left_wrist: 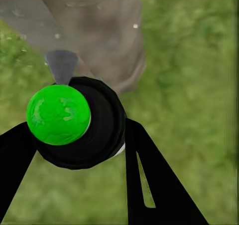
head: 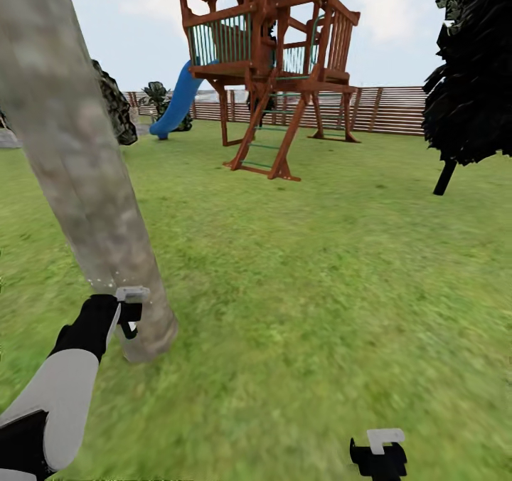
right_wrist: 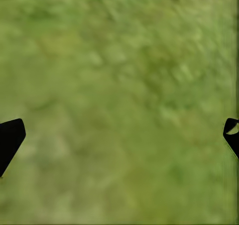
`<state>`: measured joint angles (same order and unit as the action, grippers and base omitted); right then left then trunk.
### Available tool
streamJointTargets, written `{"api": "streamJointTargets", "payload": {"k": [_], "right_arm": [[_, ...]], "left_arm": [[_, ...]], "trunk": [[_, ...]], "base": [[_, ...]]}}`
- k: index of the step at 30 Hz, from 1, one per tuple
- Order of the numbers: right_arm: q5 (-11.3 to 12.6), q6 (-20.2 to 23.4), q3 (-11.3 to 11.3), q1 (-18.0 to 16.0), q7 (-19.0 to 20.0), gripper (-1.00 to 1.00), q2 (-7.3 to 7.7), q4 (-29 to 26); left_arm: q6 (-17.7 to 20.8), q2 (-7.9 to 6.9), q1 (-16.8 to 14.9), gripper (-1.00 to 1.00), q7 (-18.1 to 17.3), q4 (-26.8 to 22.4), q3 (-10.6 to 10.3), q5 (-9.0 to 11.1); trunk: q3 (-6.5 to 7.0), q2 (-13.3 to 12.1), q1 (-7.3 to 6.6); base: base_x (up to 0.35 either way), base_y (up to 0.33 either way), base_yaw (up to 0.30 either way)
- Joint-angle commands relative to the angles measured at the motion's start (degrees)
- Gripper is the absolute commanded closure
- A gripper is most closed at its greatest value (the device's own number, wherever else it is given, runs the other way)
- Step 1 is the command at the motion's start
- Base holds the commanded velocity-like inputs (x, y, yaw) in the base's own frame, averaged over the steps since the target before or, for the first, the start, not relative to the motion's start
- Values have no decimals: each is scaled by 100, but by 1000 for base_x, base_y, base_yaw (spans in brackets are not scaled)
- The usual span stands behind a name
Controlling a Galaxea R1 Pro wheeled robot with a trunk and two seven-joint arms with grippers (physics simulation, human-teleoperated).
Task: In the garden, pick up the pesticide atomizer on the floor and spray pesticide onto both trees until each tree trunk is fully covered.
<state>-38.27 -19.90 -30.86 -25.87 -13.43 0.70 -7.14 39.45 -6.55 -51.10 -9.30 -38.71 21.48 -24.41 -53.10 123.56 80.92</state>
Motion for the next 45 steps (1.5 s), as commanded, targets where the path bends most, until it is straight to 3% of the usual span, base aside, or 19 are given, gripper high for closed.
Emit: {"api": "streamJointTargets", "payload": {"k": [1, 11, 19, 28, 33, 45], "right_arm": [[-59, -23, -43, -4, -20, -100, 0, 11], [-63, -23, -43, -3, -20, -100, 0, 14], [-59, -23, -43, -5, -20, -100, 0, 11], [-58, -23, -42, -2, -20, -100, 0, 14], [-63, -23, -39, -4, -20, -100, 0, 20], [-67, -23, -37, -4, -18, -100, 0, 20]], "left_arm": [[16, 5, -5, 100, -54, -11, 23, -58], [18, -46, 5, 100, -28, 52, -9, -83], [10, 5, 3, 100, 5, 54, 0, -71], [18, -41, 3, 100, 4, 53, 5, -81], [19, -190, 28, 100, 7, 15, 316, -95], [10, -118, 30, 100, 16, -22, 358, -90]], "trunk": [[-5, 2, -1], [-5, 2, -1], [-5, 2, -1], [-5, 2, -1], [-5, 2, -1], [-5, 2, -1]], "base": [[1, -275, 191], [54, -273, 257], [178, -244, 23], [189, -236, 175], [141, -246, 276], [45, -274, 206]]}}
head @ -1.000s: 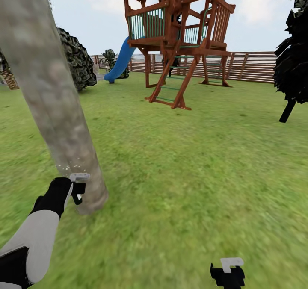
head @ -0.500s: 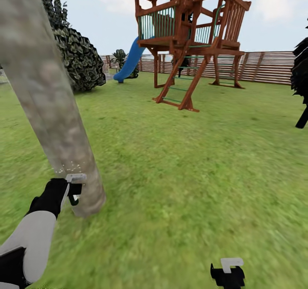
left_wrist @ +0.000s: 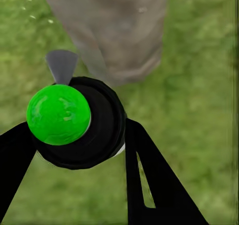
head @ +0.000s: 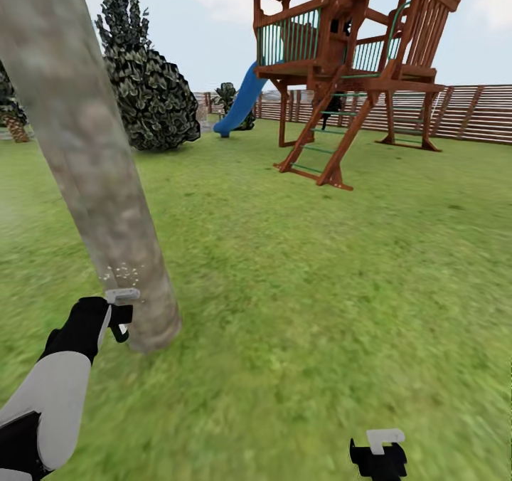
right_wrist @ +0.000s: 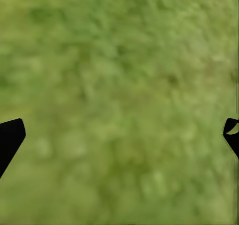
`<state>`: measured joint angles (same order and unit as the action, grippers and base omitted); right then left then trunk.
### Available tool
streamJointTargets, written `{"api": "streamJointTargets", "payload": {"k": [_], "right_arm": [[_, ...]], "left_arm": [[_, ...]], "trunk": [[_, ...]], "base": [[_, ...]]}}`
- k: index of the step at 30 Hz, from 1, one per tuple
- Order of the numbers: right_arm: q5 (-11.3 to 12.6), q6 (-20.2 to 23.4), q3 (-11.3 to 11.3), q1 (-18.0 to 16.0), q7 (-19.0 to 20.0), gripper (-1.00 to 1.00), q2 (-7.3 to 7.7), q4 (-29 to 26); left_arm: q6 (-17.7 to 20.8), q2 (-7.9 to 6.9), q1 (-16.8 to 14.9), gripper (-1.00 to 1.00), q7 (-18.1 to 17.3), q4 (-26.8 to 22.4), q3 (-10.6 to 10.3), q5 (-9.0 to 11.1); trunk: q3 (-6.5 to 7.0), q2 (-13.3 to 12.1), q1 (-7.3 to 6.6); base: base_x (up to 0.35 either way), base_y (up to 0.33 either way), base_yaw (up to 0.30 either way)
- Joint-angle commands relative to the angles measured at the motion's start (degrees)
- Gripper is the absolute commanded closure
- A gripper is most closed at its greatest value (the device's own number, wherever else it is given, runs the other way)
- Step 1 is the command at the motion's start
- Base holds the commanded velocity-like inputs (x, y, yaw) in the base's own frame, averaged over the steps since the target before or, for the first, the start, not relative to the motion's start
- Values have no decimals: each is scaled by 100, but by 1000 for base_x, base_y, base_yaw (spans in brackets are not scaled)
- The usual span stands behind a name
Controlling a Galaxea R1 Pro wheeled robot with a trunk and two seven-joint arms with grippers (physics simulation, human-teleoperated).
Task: In the garden, pick up the pesticide atomizer on the floor and spray pesticide onto both trees until each tree trunk is fully covered.
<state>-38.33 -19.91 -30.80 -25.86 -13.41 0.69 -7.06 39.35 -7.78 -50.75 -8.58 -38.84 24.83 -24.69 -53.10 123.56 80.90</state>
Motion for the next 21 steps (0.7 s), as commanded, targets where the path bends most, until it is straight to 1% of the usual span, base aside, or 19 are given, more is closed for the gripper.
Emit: {"api": "streamJointTargets", "payload": {"k": [1, 7, 11, 17, 21], "right_arm": [[-60, -22, -41, -2, -19, -100, 1, 12], [-60, -22, -41, -4, -20, -100, -1, 12], [-60, -22, -40, -3, -21, -100, -7, 12], [-60, -23, -40, -4, -21, -100, -8, 12], [-60, -22, -40, -7, -13, -100, -1, 12]], "left_arm": [[20, 4, -5, 100, -56, -10, 22, -62], [20, 5, -5, 100, -47, -1, 19, -70], [20, 5, -5, 100, -47, -1, 13, -71], [20, 4, -5, 100, -47, -9, 21, -63], [20, 13, -5, 100, -47, -10, 19, -62]], "trunk": [[-5, 2, 1], [-2, 2, 1], [15, 2, 1], [20, 2, 1], [20, 2, 1]], "base": [[139, -269, 6], [134, -269, 26], [157, -260, 205], [216, -214, 266], [237, -191, 66]]}}
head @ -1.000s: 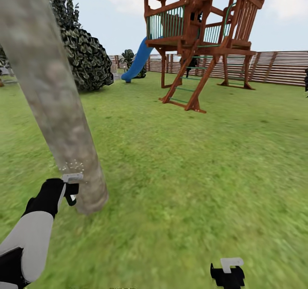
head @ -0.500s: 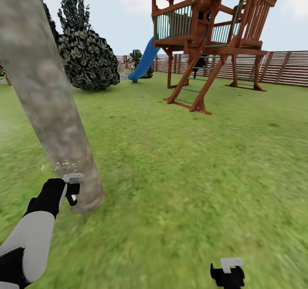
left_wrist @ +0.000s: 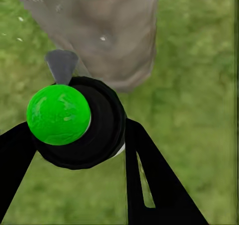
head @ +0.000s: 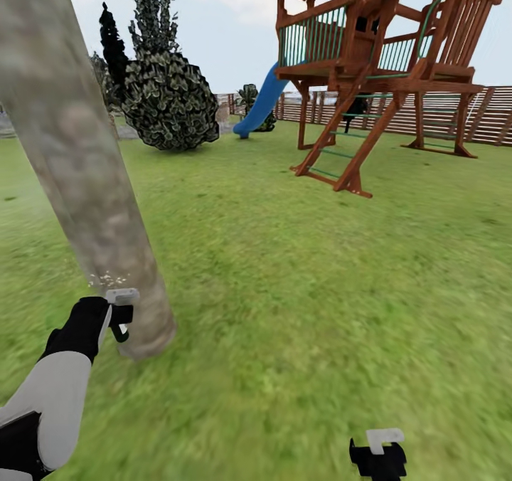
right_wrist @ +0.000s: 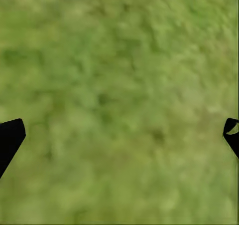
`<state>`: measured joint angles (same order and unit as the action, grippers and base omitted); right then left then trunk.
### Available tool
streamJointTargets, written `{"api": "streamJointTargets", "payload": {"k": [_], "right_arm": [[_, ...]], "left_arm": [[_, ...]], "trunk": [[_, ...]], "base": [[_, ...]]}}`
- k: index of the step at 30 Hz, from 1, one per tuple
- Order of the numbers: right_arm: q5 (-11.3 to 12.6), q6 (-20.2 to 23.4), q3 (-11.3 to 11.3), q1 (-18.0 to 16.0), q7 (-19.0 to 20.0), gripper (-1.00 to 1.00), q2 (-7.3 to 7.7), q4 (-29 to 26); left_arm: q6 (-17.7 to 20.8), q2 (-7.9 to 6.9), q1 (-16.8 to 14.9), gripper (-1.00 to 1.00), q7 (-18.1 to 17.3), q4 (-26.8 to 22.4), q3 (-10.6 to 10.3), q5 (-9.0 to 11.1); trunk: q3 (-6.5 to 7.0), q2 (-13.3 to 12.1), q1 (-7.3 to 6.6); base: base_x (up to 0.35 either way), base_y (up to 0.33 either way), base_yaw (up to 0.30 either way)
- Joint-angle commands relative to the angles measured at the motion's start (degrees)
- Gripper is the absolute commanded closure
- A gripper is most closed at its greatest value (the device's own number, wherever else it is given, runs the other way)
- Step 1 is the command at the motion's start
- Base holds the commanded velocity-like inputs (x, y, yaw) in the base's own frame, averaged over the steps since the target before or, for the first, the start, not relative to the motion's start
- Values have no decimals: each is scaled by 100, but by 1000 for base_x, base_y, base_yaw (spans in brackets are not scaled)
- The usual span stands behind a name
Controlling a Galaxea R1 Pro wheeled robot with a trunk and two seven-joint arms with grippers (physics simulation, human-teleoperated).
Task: In the garden, pick up the pesticide atomizer on the floor and spray pesticide onto both trees until each tree trunk is fully covered.
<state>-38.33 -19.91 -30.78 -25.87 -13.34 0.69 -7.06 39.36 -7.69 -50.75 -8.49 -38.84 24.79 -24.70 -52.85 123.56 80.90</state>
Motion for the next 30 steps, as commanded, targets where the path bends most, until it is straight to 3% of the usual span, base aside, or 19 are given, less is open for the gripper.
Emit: {"api": "streamJointTargets", "payload": {"k": [1, 9, 13, 15, 18, 20, 23, 24, 27, 28, 30], "right_arm": [[-60, -22, -42, -3, -20, -100, 1, 7], [-60, -22, -48, -3, -20, -100, 2, 3], [-60, -22, -48, -3, -22, -100, 2, 3], [-60, -23, -44, -5, -23, -100, 0, 3], [-60, -23, -42, -4, -25, -100, -5, 6], [-60, -22, -44, -4, -23, -100, -7, 8], [-56, -23, -49, -5, -21, -100, 1, 3], [-57, -22, -50, -4, -22, -100, 1, 3], [-60, -23, -51, -6, -26, -100, 0, 3], [-60, -22, -49, -6, -21, -100, 1, 3], [-60, -22, -48, -4, -20, -100, 2, 3]], "left_arm": [[19, 4, -5, 100, -56, -9, 24, -62], [19, 5, -5, 100, -49, -9, 26, -62], [19, -1, -5, 100, -49, -9, 24, -67], [15, -72, 12, 100, -48, 19, 44, -75], [-3, -146, 279, 100, 77, -2, 148, -72], [-6, -86, 318, 100, 110, 15, 137, -60], [1, 180, 323, 100, 119, -5, 146, -58], [0, 194, 325, 100, 114, -7, 170, -57], [-6, 78, 321, 100, 121, -15, 185, -67], [-2, -146, 323, 100, 120, -16, 178, -65], [-6, -194, 327, 100, 119, -5, 169, -63]], "trunk": [[-5, 2, 1], [-5, 2, 1], [-5, 2, 1], [-5, 2, 1], [-5, 2, 1], [-5, 2, 1], [-5, 2, 1], [-5, 2, 1], [-5, 2, 1], [-5, 2, 1], [-5, 2, 1]], "base": [[193, -217, 5], [45, -263, 15], [0, -273, 233], [0, -273, 273], [2, -273, 276], [60, -273, 276], [143, -258, 276], [218, -211, 276], [235, -195, 276], [268, -166, 264], [281, -146, 84]]}}
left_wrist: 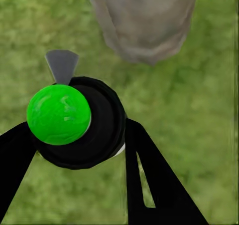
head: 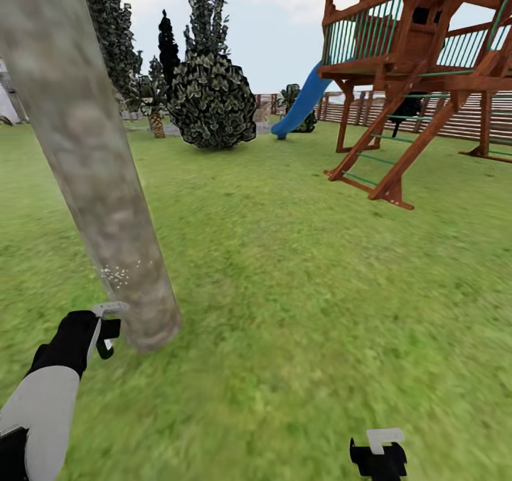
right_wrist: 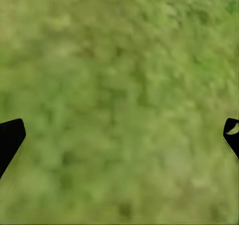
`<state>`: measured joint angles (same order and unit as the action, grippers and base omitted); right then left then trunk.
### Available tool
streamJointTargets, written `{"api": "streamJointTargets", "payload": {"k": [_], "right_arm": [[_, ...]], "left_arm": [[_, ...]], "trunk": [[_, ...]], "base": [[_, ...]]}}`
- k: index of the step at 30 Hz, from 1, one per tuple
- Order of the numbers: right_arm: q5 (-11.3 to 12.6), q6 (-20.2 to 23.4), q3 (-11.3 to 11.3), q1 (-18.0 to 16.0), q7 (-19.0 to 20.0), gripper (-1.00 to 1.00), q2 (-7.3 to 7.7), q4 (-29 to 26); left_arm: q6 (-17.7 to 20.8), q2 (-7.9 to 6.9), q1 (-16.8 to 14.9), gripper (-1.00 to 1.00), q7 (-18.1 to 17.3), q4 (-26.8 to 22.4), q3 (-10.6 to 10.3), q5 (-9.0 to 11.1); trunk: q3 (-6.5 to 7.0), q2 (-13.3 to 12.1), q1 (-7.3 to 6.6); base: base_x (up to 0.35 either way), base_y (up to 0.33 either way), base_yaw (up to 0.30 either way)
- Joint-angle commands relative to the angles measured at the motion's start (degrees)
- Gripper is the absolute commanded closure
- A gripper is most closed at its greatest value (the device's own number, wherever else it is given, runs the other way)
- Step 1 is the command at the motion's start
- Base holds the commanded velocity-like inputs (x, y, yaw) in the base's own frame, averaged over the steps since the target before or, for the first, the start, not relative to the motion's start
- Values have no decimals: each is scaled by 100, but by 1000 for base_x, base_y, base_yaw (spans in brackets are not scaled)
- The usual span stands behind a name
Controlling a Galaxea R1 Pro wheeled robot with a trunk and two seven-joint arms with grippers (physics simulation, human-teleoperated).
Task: In the garden, pick up the pesticide atomizer on the floor and spray pesticide onto both trees until each tree trunk is fully covered.
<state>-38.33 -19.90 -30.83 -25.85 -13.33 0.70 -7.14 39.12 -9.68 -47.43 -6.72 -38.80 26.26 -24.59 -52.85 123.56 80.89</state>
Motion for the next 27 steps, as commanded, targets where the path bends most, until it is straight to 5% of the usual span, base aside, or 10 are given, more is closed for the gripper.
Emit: {"api": "streamJointTargets", "payload": {"k": [1, 6, 11, 16, 27], "right_arm": [[-60, -22, -42, -6, -21, -100, 0, 11], [-56, -22, -42, -4, -21, -100, -1, 12], [-52, -22, -46, -7, -27, -100, 0, 6], [-59, -30, -45, -5, -21, -100, 0, 10], [-59, -22, -46, -6, -29, -100, 0, 11]], "left_arm": [[17, 18, -4, 100, -57, 22, 21, -69], [-23, 261, -3, 100, -56, 82, 35, -67], [-70, 107, 221, 100, -56, -2, 157, -61], [-482, 296, 251, 100, -58, 81, 187, -74], [-502, 308, 251, 100, -66, 12, 195, -61]], "trunk": [[-5, 2, 2], [-5, 2, 2], [-5, 2, 2], [-5, 2, 2], [-5, 2, 2]], "base": [[285, -140, 21], [285, -141, 85], [66, -36, 266], [153, -101, 101], [150, -227, 0]]}}
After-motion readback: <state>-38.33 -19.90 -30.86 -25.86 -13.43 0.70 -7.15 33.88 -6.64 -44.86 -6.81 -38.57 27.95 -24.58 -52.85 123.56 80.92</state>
